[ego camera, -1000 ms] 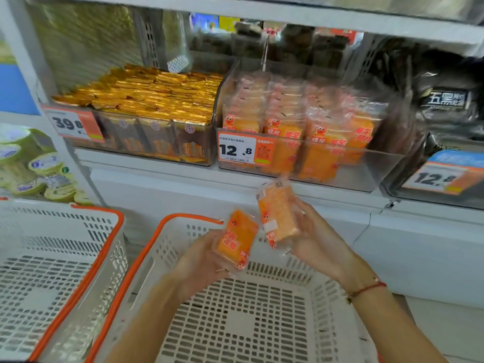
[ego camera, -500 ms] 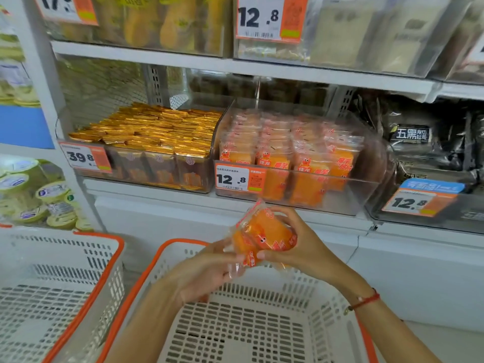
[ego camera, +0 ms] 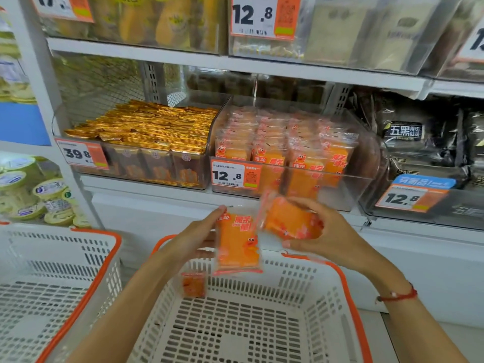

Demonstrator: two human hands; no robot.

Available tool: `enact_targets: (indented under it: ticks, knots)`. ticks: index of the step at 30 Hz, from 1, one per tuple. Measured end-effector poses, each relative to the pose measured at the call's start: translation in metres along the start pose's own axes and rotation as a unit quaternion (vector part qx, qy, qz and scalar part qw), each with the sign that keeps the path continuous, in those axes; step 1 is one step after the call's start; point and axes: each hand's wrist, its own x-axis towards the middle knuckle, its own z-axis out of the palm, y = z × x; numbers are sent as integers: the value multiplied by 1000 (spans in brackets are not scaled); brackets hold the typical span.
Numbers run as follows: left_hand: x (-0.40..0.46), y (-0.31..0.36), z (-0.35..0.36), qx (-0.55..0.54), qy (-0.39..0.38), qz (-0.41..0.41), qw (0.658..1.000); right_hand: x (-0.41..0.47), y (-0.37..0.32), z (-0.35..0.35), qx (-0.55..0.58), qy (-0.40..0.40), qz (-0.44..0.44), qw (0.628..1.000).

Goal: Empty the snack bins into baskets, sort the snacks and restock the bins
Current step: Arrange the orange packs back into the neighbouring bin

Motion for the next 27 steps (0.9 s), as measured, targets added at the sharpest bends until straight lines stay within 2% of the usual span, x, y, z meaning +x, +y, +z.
enact_targets:
  ticks: [2,3,5,7,9,13,16,19,21,23,27]
  knots:
    - [1,1,-2,-6,-27,-37,999,0,-11,12,-126,-46,-86,987]
    - [1,1,-3,-7,-46,-51,998,3,-17,20,-213,-50,-146,965]
    - [2,1,-7,-11,-91,-60,994,10,-26,29,-366,-44,-262,892]
    - [3,1,-9,-41,-134,-52,989,9,-30,30,-420,-80,-313,848]
    - [4,3,-6,-97,-174,-36,979,3,-28,29,-393,-113,-330,851]
    - [-1,8,18,-186,-180,14,966,-4,-19,31,-290,-98,-229,924]
    - [-3,11,37,-224,-108,94,964,0,-15,28,-217,-7,-241,946]
    - [-2,16,52,-237,-11,166,957,-1,-20,22,-35,101,-130,986]
    - [1,23,61,-246,13,204,947,-4,-28,20,55,97,-44,993]
    - [1,36,70,-263,5,230,937,-5,-33,16,105,58,7,993]
    - [5,74,88,-230,-77,258,935,1,-38,-7,165,34,-8,986]
